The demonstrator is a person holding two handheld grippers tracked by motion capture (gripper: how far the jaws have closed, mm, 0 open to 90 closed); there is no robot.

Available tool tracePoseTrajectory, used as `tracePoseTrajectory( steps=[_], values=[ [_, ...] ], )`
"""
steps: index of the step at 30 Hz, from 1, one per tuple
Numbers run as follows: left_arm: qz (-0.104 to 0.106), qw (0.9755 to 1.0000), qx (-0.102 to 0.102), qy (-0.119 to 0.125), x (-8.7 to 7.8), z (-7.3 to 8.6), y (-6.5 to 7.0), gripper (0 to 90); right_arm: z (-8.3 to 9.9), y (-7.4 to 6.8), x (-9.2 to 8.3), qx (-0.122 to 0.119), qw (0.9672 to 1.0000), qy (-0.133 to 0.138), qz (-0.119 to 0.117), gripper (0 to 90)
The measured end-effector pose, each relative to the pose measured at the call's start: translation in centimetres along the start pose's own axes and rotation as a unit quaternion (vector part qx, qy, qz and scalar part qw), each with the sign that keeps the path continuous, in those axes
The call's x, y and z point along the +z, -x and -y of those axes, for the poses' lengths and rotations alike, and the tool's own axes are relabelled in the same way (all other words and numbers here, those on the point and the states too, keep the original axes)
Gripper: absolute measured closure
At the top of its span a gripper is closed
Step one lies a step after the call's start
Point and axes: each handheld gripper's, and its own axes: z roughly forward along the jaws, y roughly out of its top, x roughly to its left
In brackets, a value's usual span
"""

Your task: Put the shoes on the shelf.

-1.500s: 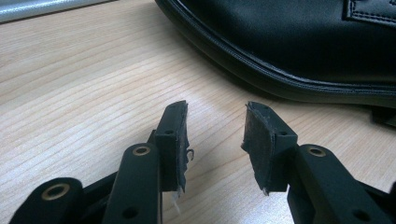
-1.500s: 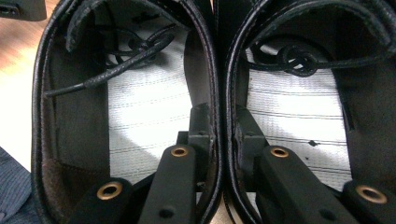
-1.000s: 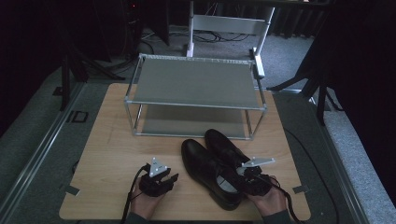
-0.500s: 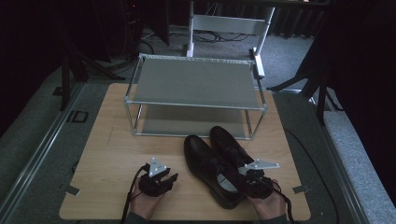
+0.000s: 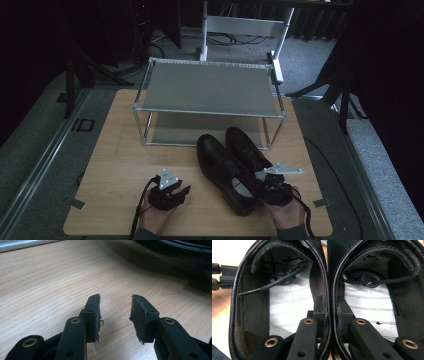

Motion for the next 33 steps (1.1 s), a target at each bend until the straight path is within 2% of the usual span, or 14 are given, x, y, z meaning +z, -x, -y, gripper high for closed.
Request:
tracePoseTrajectory(
  steps=[19,33],
  values=[
    [0.000,1.0000,0.000,-0.001,0.1,0.0,0.0,60.2,-1.6,-0.5,1.3,0.007,0.9998,0.007,0.020,81.4],
    [0.001,1.0000,-0.001,0.000,0.1,0.1,0.0,60.3,-3.6,-1.0,2.7,0.018,0.9989,0.024,0.037,81.5]
  ],
)
